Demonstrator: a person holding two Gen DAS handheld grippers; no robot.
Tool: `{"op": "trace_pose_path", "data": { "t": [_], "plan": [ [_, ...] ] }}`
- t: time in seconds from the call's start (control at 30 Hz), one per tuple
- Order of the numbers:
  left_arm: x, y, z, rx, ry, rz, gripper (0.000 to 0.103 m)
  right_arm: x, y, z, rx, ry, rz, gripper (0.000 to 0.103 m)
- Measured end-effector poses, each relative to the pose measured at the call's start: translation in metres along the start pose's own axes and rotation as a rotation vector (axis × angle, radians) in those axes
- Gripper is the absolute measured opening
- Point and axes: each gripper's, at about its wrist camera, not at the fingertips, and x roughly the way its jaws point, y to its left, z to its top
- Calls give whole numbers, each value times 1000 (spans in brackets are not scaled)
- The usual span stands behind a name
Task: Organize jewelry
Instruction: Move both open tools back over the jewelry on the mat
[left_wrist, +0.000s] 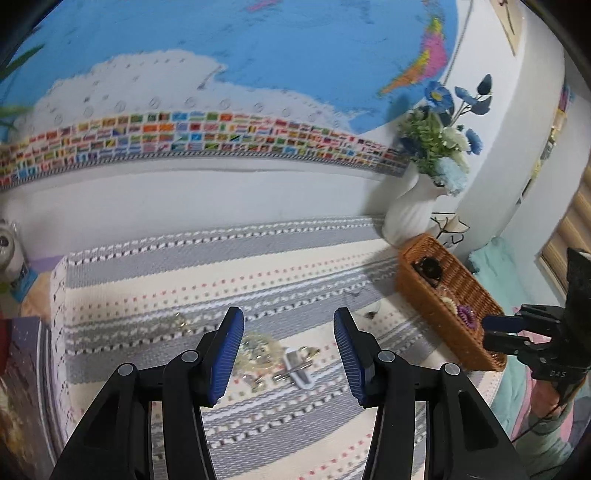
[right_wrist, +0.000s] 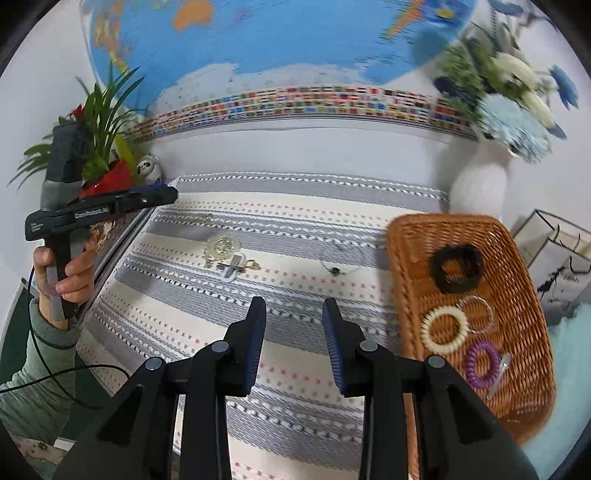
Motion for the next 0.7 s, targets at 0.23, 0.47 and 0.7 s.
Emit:
{"op": "trace_pose_path", "data": {
  "t": [0.23, 0.47, 0.7],
  "plan": [
    [28, 27, -6, -34, 51, 17, 52, 28, 27, 9, -52, 27, 13, 34],
    [63, 49, -7, -69, 103, 23, 52, 67, 38, 17, -48, 73, 65, 34],
    [77, 58, -16, -85, 119, 33, 52, 107, 47, 19, -36, 98, 126, 34]
  ]
}}
